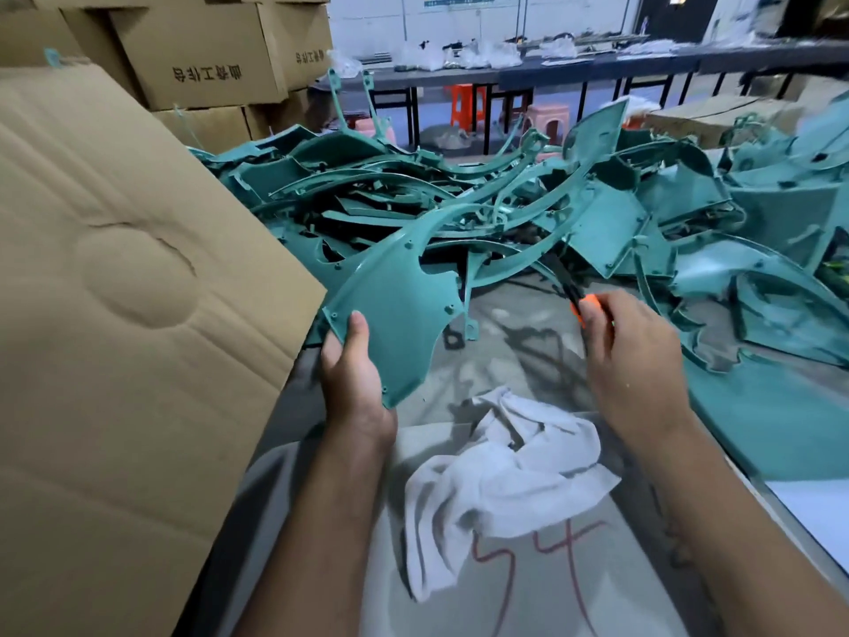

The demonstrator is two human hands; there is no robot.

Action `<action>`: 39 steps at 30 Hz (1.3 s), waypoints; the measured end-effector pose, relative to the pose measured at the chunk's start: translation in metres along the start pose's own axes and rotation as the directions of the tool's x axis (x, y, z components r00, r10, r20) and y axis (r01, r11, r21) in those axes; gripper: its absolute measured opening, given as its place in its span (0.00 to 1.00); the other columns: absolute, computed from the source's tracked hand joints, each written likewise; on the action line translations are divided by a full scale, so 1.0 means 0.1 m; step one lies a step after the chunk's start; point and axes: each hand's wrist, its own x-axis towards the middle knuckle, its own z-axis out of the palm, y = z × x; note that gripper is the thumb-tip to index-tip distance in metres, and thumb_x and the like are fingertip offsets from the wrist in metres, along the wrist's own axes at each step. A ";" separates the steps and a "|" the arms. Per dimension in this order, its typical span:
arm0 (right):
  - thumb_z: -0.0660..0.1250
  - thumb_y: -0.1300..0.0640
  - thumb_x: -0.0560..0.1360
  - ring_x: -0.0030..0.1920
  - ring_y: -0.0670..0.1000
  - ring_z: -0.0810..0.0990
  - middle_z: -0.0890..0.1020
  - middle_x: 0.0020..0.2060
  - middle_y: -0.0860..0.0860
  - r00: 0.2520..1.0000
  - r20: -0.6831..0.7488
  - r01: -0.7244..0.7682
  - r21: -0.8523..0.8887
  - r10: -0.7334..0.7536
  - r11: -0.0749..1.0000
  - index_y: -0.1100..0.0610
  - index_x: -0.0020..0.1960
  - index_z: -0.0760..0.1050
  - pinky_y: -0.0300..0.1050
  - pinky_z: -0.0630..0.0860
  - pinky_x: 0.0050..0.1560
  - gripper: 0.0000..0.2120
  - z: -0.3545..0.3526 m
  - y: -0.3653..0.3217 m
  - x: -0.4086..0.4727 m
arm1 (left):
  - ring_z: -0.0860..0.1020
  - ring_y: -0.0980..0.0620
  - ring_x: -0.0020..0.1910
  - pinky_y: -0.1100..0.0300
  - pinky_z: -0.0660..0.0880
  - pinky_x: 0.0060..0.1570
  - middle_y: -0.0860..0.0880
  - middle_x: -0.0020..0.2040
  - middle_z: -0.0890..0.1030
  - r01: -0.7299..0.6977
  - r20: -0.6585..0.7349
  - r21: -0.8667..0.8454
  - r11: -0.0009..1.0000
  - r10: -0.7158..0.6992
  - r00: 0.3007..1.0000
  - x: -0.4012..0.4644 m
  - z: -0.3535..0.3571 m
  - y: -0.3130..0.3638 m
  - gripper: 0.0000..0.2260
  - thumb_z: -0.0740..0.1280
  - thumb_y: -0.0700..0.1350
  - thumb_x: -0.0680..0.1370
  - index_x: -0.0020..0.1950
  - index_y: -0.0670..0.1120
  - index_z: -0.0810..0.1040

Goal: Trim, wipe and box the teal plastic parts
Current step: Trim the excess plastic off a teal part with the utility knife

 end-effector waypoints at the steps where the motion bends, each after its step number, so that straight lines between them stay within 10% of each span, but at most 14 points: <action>1: 0.54 0.51 0.88 0.35 0.53 0.73 0.76 0.35 0.50 0.998 -0.036 0.054 0.073 -0.051 0.996 0.57 0.46 0.73 0.48 0.65 0.37 0.17 -0.01 -0.09 -0.02 | 0.82 0.43 0.62 0.44 0.79 0.62 0.45 0.64 0.83 0.024 0.000 -0.008 1.000 -0.024 1.000 -0.01 0.00 0.01 0.15 0.63 0.46 0.85 0.72 0.46 0.75; 13: 0.58 0.47 0.86 0.31 0.44 0.71 0.69 0.31 0.44 0.953 0.001 0.286 0.331 -0.304 0.899 0.61 0.49 0.74 0.32 0.63 0.32 0.18 0.00 -0.49 -0.19 | 0.80 0.56 0.26 0.67 0.74 0.24 0.49 0.31 0.81 0.357 0.296 -0.034 0.934 -0.332 0.896 -0.25 0.13 -0.02 0.10 0.64 0.48 0.84 0.55 0.42 0.79; 23: 0.57 0.46 0.86 0.27 0.49 0.71 0.72 0.28 0.48 0.947 0.138 0.218 0.381 -0.289 0.899 0.59 0.45 0.69 0.49 0.67 0.28 0.18 0.07 -0.48 -0.22 | 0.69 0.60 0.16 0.70 0.63 0.14 0.52 0.24 0.70 0.804 0.506 0.095 0.588 -0.724 0.469 -0.22 0.09 -0.11 0.24 0.52 0.48 0.87 0.37 0.40 0.76; 39: 0.58 0.48 0.86 0.27 0.46 0.67 0.67 0.28 0.43 0.979 0.031 0.181 0.303 -0.200 0.935 0.56 0.44 0.68 0.34 0.60 0.29 0.15 0.07 -0.49 -0.20 | 0.70 0.59 0.16 0.68 0.66 0.14 0.51 0.25 0.71 0.858 0.531 -0.008 0.513 -0.725 0.439 -0.21 0.07 -0.11 0.21 0.51 0.45 0.87 0.40 0.39 0.73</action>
